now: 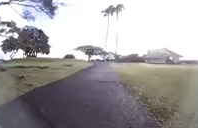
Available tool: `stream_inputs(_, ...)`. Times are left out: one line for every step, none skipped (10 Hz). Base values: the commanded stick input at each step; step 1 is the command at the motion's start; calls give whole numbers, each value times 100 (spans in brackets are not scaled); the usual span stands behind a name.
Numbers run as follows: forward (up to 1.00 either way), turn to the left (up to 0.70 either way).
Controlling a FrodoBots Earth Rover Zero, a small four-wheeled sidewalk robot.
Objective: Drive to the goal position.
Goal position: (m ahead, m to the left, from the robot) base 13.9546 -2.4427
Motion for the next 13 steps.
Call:
stream_inputs(60, 0)
stream_inputs(60, 0)
stream_inputs(60, 0)
stream_inputs(60, 0)
stream_inputs(60, 0)
stream_inputs(60, 0)
stream_inputs(60, 0)
stream_inputs(60, 0)
stream_inputs(60, 0)
stream_inputs(60, 0)
stream_inputs(60, 0)
stream_inputs(60, 0)
stream_inputs(60, 0)
